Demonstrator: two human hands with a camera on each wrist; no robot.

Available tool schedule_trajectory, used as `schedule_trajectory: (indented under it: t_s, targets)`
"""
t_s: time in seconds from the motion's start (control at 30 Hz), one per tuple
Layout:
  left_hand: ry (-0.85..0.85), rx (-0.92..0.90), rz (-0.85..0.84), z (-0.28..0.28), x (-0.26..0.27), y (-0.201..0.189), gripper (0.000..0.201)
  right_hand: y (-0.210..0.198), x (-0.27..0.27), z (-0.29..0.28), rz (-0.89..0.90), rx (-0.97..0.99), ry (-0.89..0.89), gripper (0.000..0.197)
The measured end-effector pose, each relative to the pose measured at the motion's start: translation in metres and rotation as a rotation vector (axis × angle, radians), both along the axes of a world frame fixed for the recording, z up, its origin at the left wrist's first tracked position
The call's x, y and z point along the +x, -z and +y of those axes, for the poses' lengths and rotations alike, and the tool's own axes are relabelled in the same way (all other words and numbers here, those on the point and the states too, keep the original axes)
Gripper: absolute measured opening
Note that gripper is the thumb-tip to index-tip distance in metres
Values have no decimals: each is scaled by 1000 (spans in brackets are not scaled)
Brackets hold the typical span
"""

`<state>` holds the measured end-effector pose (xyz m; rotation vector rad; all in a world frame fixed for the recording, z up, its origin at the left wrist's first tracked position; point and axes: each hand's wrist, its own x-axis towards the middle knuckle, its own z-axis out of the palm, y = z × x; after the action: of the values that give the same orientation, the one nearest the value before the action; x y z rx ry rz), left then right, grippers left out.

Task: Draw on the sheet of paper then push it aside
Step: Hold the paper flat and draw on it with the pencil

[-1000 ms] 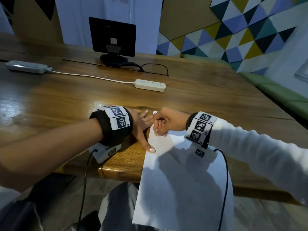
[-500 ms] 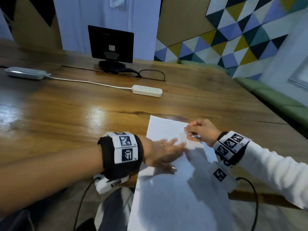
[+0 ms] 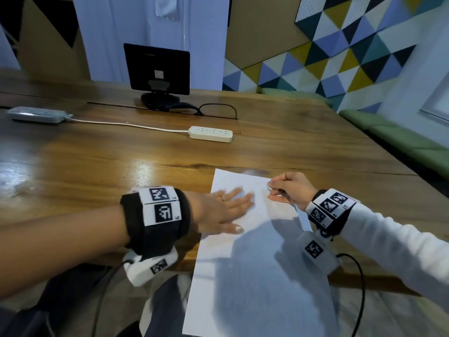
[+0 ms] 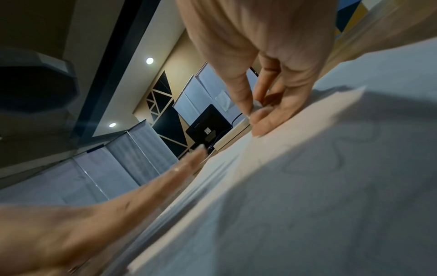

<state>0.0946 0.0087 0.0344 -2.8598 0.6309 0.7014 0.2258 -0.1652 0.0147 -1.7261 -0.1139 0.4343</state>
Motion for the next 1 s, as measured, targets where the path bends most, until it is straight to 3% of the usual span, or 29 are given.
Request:
schedule_trajectory:
  t_s: [0.1,0.23,0.3,0.4,0.57,0.7,0.83,1.0]
  targets:
    - [49,-84,131,-21,8,12,67,-1,2,0,-46,-22,-2,11]
    - [-321,67,38,-11,31,21,76,-6,10,-5,-119,-164,-125,17]
    - [-399,171,18,-3,45,13,85,-11,16,-3,-194,-269,-227,18]
    - [-262,215,74,-2,58,-4,95,-17,28,12,-374,-450,-387,8]
    - [-219,228,116,2,65,-8,102,-16,38,31,-602,-629,-475,25]
    - [-210,222,111,3,66,-5,102,-19,46,27,-510,-636,-586,9]
    - [-220,218,122,2,67,-6,102,-17,51,35,-622,-692,-526,13]
    - [-198,224,113,4,69,-4,102,-24,51,32,-478,-684,-691,13]
